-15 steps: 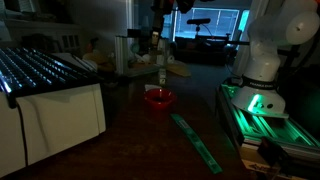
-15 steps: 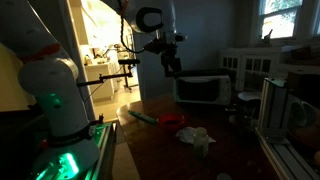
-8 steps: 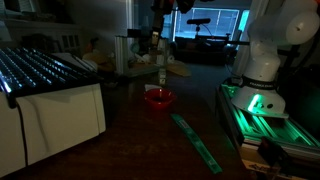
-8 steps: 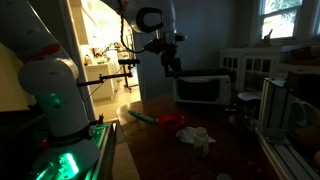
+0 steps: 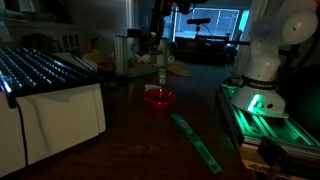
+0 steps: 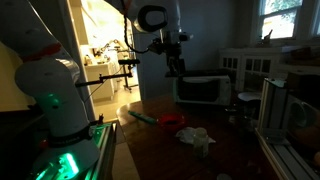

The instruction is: Put the grey lid on the bottle

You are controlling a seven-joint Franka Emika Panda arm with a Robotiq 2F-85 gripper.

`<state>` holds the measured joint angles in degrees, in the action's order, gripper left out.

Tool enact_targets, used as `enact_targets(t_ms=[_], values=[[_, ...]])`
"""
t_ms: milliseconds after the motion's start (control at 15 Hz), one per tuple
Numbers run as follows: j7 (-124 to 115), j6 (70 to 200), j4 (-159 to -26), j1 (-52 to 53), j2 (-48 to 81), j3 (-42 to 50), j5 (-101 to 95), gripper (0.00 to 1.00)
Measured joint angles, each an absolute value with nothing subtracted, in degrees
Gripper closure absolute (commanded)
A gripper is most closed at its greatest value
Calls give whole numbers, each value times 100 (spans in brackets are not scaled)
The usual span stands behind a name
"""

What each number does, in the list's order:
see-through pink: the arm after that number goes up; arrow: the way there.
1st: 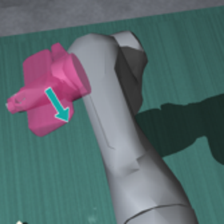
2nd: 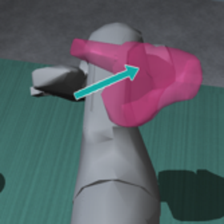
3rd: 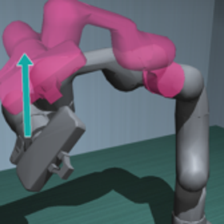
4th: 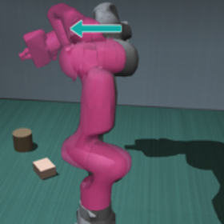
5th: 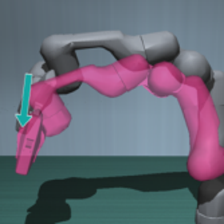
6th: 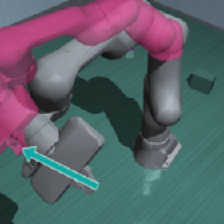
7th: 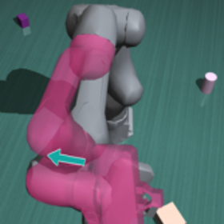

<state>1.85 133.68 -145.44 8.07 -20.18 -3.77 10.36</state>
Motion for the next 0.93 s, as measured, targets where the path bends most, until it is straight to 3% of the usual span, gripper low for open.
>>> enact_targets(t_ms=[933], values=[[-1893,13975,-14509,-1077,-1071,504,267,0]])
